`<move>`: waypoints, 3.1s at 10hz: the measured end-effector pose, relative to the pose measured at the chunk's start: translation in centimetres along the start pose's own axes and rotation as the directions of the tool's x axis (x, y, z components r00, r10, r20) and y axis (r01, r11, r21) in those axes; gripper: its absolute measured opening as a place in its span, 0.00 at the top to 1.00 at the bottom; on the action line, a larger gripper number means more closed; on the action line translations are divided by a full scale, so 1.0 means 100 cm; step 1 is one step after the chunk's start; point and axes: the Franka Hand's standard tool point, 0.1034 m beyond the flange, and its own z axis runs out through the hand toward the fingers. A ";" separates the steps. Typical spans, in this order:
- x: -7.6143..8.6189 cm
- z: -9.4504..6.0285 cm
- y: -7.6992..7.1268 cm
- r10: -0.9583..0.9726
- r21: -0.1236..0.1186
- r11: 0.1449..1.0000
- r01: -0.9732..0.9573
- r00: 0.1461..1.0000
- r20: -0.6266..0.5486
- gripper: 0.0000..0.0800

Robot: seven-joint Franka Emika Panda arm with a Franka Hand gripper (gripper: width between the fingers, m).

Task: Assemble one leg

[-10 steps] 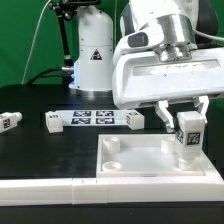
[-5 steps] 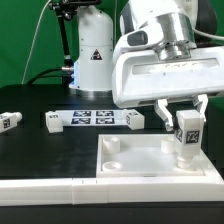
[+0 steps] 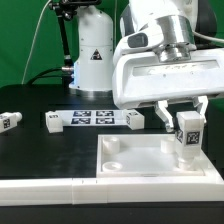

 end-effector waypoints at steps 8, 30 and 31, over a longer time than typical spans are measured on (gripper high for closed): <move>-0.020 0.003 -0.001 -0.001 0.003 1.000 0.001 0.999 0.040 0.64; 0.000 0.000 0.007 0.003 0.073 0.996 -0.045 0.869 0.495 0.19; 0.000 0.002 0.010 0.002 0.078 0.996 -0.052 0.843 0.539 0.19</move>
Offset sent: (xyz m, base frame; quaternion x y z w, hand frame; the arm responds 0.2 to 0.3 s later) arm -0.0215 -0.0006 -0.0033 -0.0040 0.0025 0.0084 1.0000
